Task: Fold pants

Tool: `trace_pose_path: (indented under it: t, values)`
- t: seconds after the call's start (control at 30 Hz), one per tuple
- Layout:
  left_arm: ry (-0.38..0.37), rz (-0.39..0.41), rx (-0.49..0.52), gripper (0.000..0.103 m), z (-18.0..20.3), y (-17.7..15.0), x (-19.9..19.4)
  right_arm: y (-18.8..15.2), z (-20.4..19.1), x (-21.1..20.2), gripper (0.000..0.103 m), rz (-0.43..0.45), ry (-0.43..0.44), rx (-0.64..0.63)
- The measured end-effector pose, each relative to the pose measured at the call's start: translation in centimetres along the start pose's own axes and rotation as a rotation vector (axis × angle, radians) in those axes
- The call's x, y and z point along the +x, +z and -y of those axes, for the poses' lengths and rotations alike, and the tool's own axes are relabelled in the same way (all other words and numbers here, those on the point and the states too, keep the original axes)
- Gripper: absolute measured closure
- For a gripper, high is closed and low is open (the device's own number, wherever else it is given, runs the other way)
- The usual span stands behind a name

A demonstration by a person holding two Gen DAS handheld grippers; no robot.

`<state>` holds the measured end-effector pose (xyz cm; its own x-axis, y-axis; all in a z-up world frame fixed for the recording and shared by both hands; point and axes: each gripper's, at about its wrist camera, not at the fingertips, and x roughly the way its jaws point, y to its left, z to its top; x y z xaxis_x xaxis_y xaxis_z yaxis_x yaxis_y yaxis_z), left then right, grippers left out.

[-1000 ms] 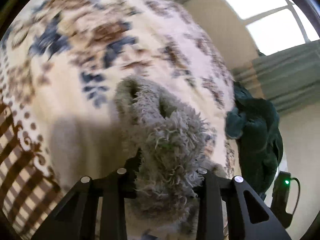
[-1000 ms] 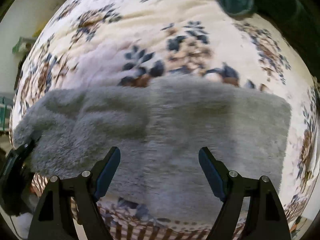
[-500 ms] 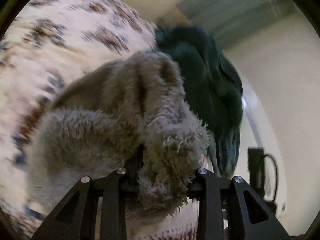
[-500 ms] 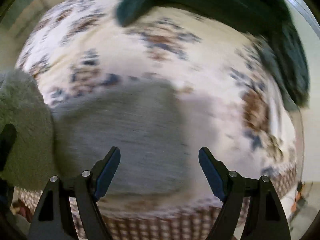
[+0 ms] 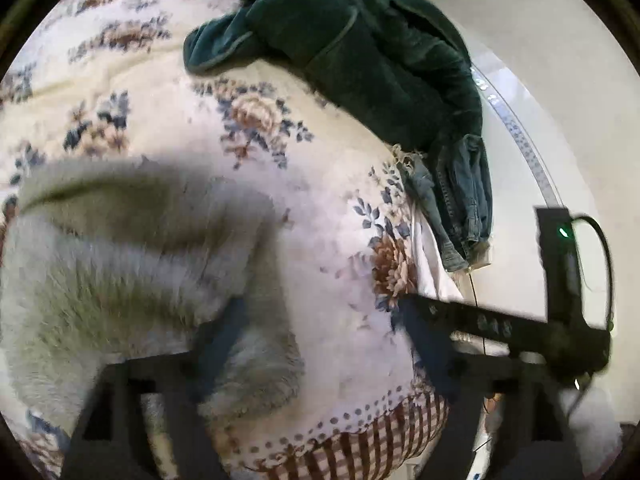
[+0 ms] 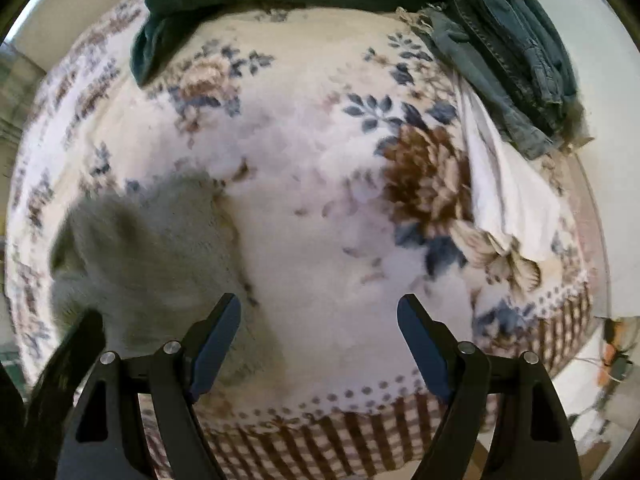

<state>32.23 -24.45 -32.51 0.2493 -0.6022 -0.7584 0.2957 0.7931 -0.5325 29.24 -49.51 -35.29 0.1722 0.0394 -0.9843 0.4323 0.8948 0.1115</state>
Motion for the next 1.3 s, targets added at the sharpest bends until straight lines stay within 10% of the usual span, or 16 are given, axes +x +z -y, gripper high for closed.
trace_pose_path:
  t: [0.2, 0.43, 0.5, 0.53, 0.63, 1.0, 1.17, 1.3]
  values:
    - [0.159, 0.07, -0.035, 0.0, -3.0, -0.1, -5.5, 2.5, -5.1, 1.4, 0.014, -0.033, 0.242, -0.064]
    - [0.433, 0.058, -0.252, 0.0, -14.2, -1.1, -7.9, 3.8, -12.8, 11.6, 0.015, -0.302, 0.441, -0.036]
    - [0.484, 0.053, -0.317, 0.0, -16.9, -1.8, -8.6, 3.2, -14.0, 13.8, 0.037, -0.354, 0.506, -0.007]
    - [0.498, 0.055, -0.335, 0.0, -17.6, -2.1, -8.9, 2.8, -14.5, 14.2, 0.066, -0.353, 0.495, -0.017]
    - [0.517, 0.068, -0.373, 0.0, -18.9, -2.8, -9.7, 2.0, -15.0, 12.2, 0.072, -0.258, 0.455, -0.072]
    - [0.337, 0.02, -0.4, 0.0, -17.2, -2.4, -3.7, 5.9, -2.1, 7.1, 0.072, -0.129, 0.294, 0.13]
    - [0.323, -0.059, -0.39, 0.0, -17.7, -2.9, -0.5, 6.9, -4.1, 12.9, 0.054, -0.307, 0.206, 0.021]
    - [0.311, 0.007, -0.438, 0.0, -18.7, -2.8, -3.6, 6.8, -8.2, 10.1, 0.049, -0.256, 0.078, -0.189]
